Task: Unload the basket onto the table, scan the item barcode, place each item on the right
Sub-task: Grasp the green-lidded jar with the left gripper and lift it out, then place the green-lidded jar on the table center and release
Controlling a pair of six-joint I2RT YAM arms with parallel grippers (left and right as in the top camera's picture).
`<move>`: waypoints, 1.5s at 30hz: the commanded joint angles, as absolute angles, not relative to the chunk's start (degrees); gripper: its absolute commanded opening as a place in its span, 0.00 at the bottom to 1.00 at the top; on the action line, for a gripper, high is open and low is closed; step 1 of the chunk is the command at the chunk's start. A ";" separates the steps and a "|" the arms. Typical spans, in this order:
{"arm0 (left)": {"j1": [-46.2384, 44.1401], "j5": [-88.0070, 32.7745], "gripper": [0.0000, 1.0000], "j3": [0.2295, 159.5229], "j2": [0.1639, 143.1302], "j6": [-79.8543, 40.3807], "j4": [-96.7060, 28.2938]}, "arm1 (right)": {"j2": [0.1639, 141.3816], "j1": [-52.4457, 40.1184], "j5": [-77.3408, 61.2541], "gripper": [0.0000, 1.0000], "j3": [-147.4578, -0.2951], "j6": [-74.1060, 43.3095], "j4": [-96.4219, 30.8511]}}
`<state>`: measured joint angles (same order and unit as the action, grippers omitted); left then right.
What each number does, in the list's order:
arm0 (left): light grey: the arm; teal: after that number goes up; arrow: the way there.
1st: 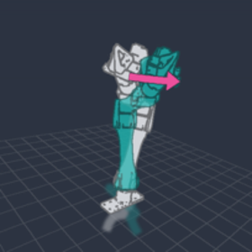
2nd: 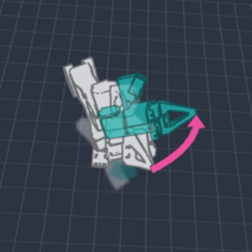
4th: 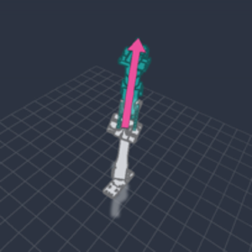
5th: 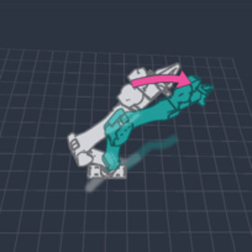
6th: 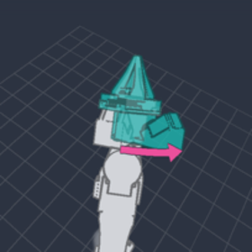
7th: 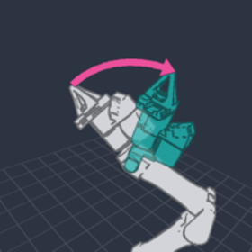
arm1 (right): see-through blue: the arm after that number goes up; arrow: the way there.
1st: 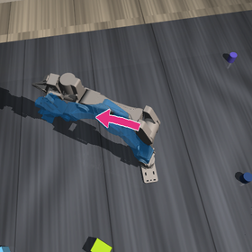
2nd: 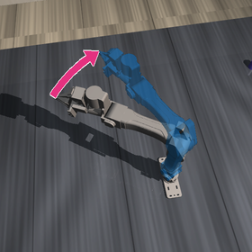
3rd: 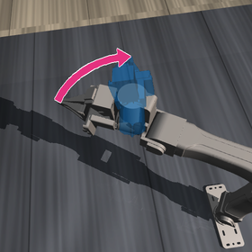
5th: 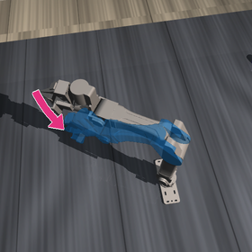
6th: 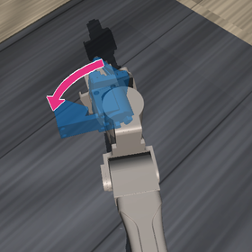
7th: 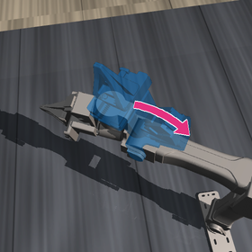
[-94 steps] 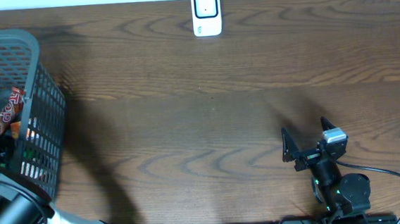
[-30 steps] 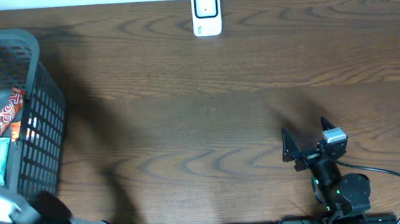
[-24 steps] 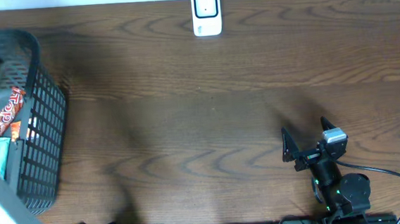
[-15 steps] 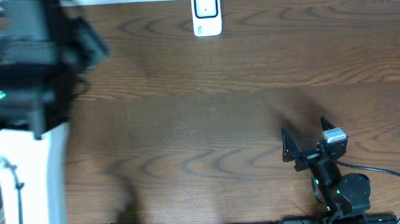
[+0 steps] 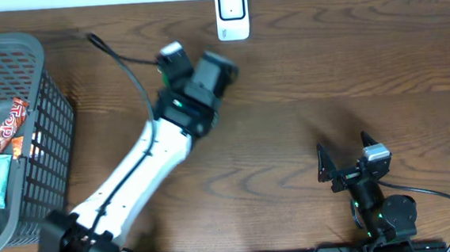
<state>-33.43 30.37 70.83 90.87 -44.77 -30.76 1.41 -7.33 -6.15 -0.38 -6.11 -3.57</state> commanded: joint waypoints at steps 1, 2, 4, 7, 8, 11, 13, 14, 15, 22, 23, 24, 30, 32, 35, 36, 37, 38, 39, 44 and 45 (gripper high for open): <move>-36.29 34.30 0.66 60.75 90.02 -46.39 -19.00 | 1.13 -7.60 -6.07 0.99 -0.32 -6.81 -3.75; -36.84 35.48 0.66 57.98 90.04 -46.37 -15.38 | 1.13 -7.60 -6.09 0.99 -0.32 -6.81 -3.73; -37.10 37.04 0.67 54.46 90.15 -46.37 -10.98 | 1.13 -7.60 -6.07 0.99 -0.32 -6.81 -3.73; -36.93 37.36 0.67 49.91 90.85 -46.37 -6.13 | 1.13 -7.60 -6.07 0.99 -0.32 -6.81 -3.73; -36.95 37.34 0.67 48.56 91.59 -46.37 -4.97 | 1.13 -7.60 -6.07 0.99 -0.32 -6.81 -3.75; -36.95 37.45 0.67 46.98 95.53 -46.13 -3.81 | 1.13 -7.60 -6.07 0.99 -0.32 -6.81 -3.73; -36.95 39.05 0.68 46.98 98.48 -46.15 -3.42 | 1.13 -7.60 -6.09 0.99 -0.32 -6.81 -3.75; -36.95 39.59 0.68 46.98 99.53 -46.15 -3.01 | 1.13 -7.60 -6.07 0.99 -0.32 -6.81 -3.75; -36.95 39.94 0.70 46.98 101.91 -45.56 -1.76 | 1.13 -7.60 -6.09 0.99 -0.32 -6.81 -3.75; -36.95 39.94 0.73 46.98 108.01 -44.66 1.93 | 1.13 -7.60 -6.07 0.99 -0.32 -6.81 -3.73; -36.95 39.94 0.75 46.98 108.01 -44.66 2.11 | 1.13 -7.60 -6.07 0.99 -0.32 -6.81 -3.73; -36.97 39.94 0.76 46.98 108.01 -44.66 2.24 | 1.13 -7.60 -6.09 0.99 -0.32 -6.81 -3.73; -38.00 39.94 0.88 47.00 102.30 -35.94 2.22 | 1.13 -7.60 -6.07 0.99 -0.32 -6.81 -3.73; -38.59 39.92 0.92 47.00 97.19 -31.44 1.96 | 1.13 -7.60 -6.07 0.99 -0.32 -6.81 -3.75; -38.87 39.90 0.93 47.00 90.11 -30.00 -0.27 | 1.13 -7.60 -6.09 0.99 -0.32 -6.81 -3.75; -38.87 39.90 0.94 47.00 88.14 -29.95 -1.15 | 1.13 -7.60 -6.07 0.99 -0.32 -6.81 -3.75; -38.87 39.90 0.94 47.00 86.32 -29.67 -2.00 | 1.13 -7.60 -6.07 0.99 -0.32 -6.81 -3.73; -38.87 39.90 0.97 47.00 83.81 -28.36 -2.90 | 1.13 -7.60 -6.07 0.99 -0.32 -6.81 -3.73; -38.87 39.90 0.98 47.00 82.63 -27.42 -3.20 | 1.13 -7.60 -6.09 0.99 -0.32 -6.81 -3.73; -35.35 39.59 0.98 51.62 64.82 -16.05 -10.87 | 1.13 -7.60 -6.09 0.99 -0.32 -6.81 -3.75; -33.87 38.92 0.98 53.12 62.72 -16.05 -12.78 | 1.13 -7.60 -6.09 0.99 -0.32 -6.81 -3.75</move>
